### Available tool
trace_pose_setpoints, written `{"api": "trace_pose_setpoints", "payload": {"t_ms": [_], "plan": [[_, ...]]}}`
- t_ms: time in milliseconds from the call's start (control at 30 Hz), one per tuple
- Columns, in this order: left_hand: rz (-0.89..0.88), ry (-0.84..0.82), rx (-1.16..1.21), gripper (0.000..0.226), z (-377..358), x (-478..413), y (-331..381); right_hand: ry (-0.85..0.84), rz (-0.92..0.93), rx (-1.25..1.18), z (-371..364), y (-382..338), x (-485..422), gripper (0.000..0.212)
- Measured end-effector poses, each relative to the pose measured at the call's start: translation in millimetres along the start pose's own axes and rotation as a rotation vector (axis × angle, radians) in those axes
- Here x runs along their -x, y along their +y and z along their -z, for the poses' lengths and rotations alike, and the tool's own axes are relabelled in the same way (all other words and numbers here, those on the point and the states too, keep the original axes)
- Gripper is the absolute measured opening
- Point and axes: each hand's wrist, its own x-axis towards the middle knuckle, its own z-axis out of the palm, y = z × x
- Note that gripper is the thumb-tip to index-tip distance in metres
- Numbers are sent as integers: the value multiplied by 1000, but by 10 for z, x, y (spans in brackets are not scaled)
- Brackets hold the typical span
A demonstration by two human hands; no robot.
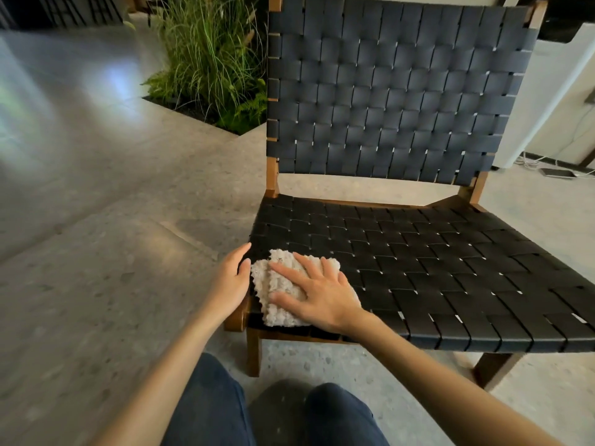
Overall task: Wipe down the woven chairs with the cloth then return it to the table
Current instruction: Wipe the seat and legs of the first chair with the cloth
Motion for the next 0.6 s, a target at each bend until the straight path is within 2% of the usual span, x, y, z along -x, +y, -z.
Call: {"api": "trace_pose_setpoints", "payload": {"t_ms": [200,600], "plan": [[23,15,58,46,33,-118,-47,102,-83,-27,-50,-192,-420,45],[27,2,-236,45,-225,-1016,-54,213,-158,-78,-49,242,-1821,41]]}}
